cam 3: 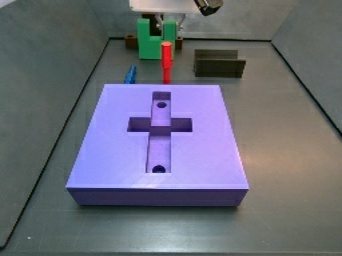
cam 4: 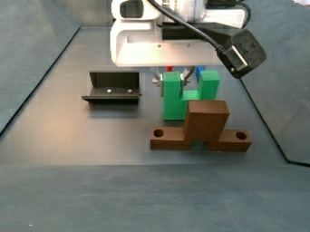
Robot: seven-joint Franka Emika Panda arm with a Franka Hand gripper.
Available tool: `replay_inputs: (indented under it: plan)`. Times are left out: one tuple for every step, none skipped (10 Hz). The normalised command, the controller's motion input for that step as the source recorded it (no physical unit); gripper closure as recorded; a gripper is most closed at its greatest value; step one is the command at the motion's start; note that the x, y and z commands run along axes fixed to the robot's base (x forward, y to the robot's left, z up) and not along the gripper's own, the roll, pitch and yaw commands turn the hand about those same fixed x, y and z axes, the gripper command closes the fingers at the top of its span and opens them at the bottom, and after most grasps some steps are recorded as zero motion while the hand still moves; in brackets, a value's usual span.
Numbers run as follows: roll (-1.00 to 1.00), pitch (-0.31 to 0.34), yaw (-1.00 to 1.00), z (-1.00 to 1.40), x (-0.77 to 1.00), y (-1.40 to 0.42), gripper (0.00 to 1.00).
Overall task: Pick up the green object. Move up. Move to above the board. Insert the green object.
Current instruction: Pick up the green object, then move up.
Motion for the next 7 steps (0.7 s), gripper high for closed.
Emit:
replay_inputs:
  plan:
    - [0.00, 0.000, 0.00, 0.00, 0.00, 0.00, 1.00]
    - [0.00, 0.000, 0.00, 0.00, 0.00, 0.00, 1.00]
    - [0.00, 0.000, 0.00, 0.00, 0.00, 0.00, 1.00]
    - [0.00, 0.000, 0.00, 0.00, 0.00, 0.00, 1.00]
    - [0.00, 0.000, 0.00, 0.00, 0.00, 0.00, 1.00]
    - [0.00, 0.000, 0.00, 0.83, 0.00, 0.00, 1.00]
    - [-0.01, 0.005, 0.06, 0.84, -0.05, 0.04, 1.00]
